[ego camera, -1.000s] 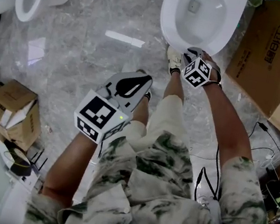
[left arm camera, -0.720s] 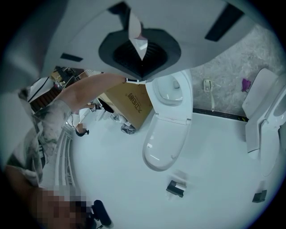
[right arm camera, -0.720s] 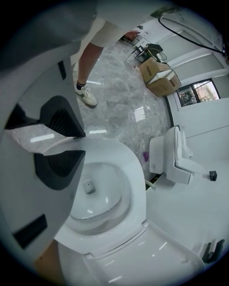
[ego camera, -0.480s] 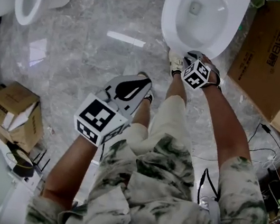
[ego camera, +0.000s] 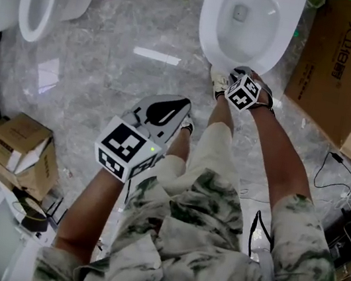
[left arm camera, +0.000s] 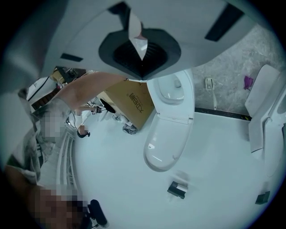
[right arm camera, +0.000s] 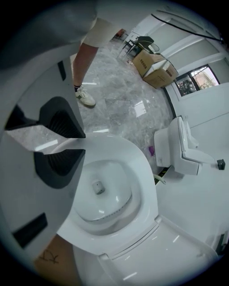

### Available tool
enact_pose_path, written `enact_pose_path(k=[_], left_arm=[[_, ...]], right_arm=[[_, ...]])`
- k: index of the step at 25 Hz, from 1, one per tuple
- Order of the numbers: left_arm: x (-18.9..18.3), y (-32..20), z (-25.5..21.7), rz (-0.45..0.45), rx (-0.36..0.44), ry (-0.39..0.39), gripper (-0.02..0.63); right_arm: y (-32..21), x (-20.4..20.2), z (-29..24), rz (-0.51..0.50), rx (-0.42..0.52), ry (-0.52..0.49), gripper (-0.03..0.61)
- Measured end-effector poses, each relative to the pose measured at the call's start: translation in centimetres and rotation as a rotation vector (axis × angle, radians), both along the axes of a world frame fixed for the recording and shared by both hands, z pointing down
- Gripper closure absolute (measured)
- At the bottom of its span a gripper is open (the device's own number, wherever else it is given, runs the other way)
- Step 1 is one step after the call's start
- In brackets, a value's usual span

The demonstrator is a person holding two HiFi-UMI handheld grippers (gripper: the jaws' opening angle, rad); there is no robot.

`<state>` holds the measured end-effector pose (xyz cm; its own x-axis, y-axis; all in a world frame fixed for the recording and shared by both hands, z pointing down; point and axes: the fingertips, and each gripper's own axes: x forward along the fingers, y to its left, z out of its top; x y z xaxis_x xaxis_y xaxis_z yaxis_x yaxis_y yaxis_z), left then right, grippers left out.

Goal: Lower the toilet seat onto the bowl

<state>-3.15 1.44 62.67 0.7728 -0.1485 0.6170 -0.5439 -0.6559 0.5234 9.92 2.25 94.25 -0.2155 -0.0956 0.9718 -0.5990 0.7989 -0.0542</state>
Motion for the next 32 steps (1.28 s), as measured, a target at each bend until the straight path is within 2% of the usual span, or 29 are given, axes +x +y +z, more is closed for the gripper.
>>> enact_pose_path(k=[7,9,17,20,26,32], left_arm=[[-0.1,0.9,-3.8,0.048,0.051,0.050,0.592],[-0.2,1.8,-5.0,0.069,0.068,0.067,0.592],[-0.4,7.0,-10.2,0.166,0.175,0.096,0.592],[-1.5,9.9,-12.8,0.171,0.189,0.087,0.592],[-2.3,14.9,-17.5,0.163,0.230,0.090,0.592],[-0.4,19.5,-21.6,0.102,0.256,0.086,0.592]], right_arm=[[2.2,1.9,-5.3,0.113,0.012,0.012,0.482],[2.9,2.3,-8.0,0.179,0.042,-0.007,0.482],[8.1,2.9,-25.1,0.468,0.297,-0.177,0.512],[12.2,2.3,-31.5,0.543,0.349,-0.240,0.520],[18.5,1.5,-41.9,0.520,0.455,-0.300,0.523],[22.9,2.1,-49.0,0.513,0.536,-0.391,0.537]])
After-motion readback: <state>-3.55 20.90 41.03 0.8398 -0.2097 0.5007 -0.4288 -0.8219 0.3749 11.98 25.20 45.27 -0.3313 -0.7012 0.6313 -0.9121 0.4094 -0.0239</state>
